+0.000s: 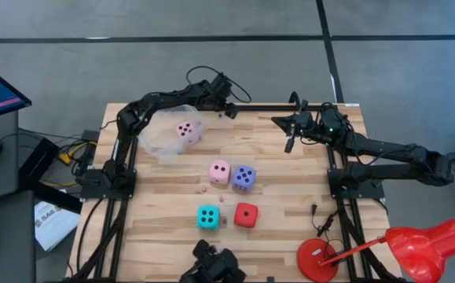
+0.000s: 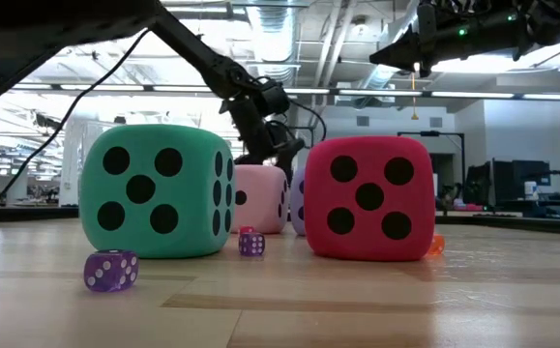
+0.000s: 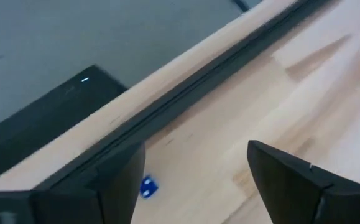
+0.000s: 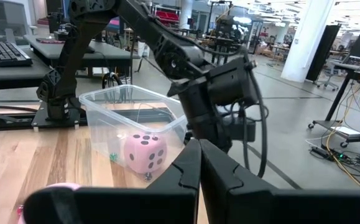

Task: Pick & Place Dice
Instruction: Put the small blue dice into the transparent container

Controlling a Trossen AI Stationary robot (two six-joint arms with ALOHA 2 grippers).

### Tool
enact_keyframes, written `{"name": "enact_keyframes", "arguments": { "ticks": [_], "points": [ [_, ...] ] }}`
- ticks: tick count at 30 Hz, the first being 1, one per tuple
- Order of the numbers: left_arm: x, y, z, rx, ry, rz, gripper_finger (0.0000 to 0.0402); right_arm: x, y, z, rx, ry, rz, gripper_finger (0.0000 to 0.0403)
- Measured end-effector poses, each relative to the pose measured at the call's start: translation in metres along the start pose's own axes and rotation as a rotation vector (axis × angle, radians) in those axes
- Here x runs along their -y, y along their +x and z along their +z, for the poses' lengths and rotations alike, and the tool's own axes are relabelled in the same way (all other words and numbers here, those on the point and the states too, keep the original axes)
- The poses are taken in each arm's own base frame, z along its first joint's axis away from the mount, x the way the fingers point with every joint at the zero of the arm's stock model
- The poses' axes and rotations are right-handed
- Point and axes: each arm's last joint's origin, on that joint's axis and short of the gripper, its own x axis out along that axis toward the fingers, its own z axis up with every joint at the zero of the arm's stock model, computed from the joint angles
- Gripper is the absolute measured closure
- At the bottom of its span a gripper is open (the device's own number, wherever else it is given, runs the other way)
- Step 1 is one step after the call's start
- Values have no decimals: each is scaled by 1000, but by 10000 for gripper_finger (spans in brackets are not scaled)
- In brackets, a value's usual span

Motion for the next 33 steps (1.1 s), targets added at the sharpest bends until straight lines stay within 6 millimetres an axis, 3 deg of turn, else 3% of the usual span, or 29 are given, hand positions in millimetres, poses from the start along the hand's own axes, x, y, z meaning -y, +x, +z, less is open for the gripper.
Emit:
{"name": "enact_keyframes", "arguments": {
  "ticks": [6, 19, 27, 33],
  "points": [
    [-6, 7, -12, -15, -75, 102, 138, 0, 0, 0, 0, 0, 0, 403],
    [-9, 14, -24, -35, -174, 119, 167, 0, 0, 0, 0, 0, 0, 403],
    [-14, 15, -19, -48, -244, -19, 172, 0, 0, 0, 0, 0, 0, 403],
    [-29, 16, -17, -94, -363, -49, 170, 0, 0, 0, 0, 0, 0, 403]
  ]
}}
